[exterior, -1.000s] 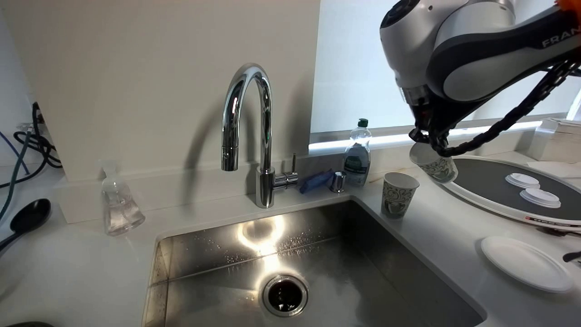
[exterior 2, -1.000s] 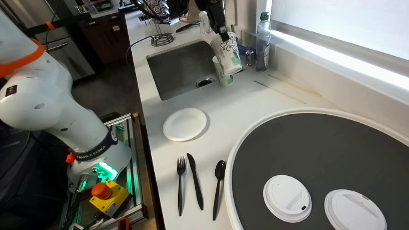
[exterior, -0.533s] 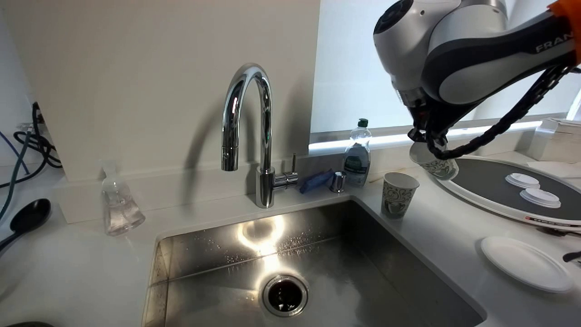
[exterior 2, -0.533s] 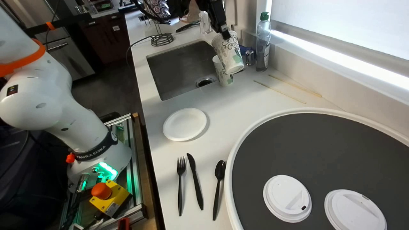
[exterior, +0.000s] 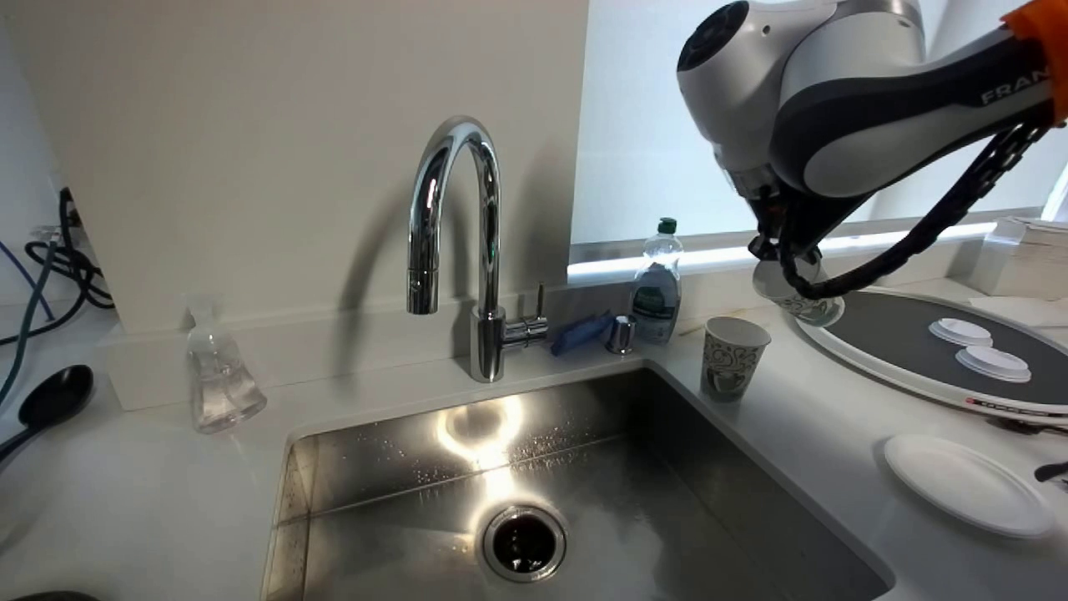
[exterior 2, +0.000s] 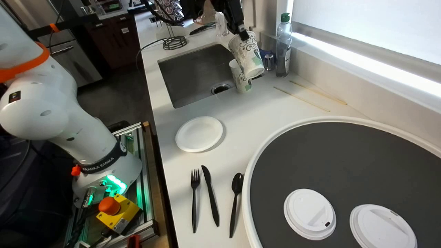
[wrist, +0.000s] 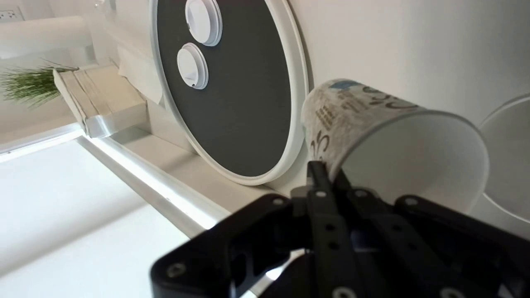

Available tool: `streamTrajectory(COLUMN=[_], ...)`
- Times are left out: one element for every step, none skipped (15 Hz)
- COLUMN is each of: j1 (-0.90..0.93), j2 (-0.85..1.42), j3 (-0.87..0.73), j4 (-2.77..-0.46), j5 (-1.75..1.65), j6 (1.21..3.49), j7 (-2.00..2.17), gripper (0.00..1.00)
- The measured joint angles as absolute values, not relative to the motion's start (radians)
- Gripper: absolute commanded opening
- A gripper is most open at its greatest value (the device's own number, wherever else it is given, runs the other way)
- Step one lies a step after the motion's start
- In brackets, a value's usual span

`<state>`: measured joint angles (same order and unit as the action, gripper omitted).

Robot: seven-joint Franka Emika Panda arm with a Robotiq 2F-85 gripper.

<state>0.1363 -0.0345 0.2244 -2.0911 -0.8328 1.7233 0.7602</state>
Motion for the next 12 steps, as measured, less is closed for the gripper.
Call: streamTrajectory(j1=[0.140,0.143,0.147,0.150,0.153,0.155,0.158,0.159,0.160,0.161,0.161,0.162], j2=[-0.034,-0.034,-0.034,-0.034,-0.034,-0.034,-0.034,-0.034,-0.034,-0.034,-0.034,-0.034], j3=[0.224,0.225,0.225,0.225,0.225,0.225,0.225,0.225,0.225,0.225,0.225,0.225], j4=[-2.091,-2.091,-2.091,-2.091,-2.091,-2.091,-2.091,-2.091,-2.091,-2.091,-2.091,-2.091], j5=[-0.841,-0.848,-0.854,-0.859,-0.864,-0.867,-0.869,-0.871,-0.874,-0.876,-0.877,-0.877], j6=[1.719,1.716,1.712,1.709,1.705,1.701,1.698,1.696,1.695,1.694,1.694,1.694], j7=[0.760,0.760,0.760,0.760,0.760,0.760,0.760,0.760,0.760,0.760,0.760,0.760], gripper=[0.01,0.01,0.01,0.01,0.01,0.01,0.01,0.01,0.01,0.01,0.01,0.04])
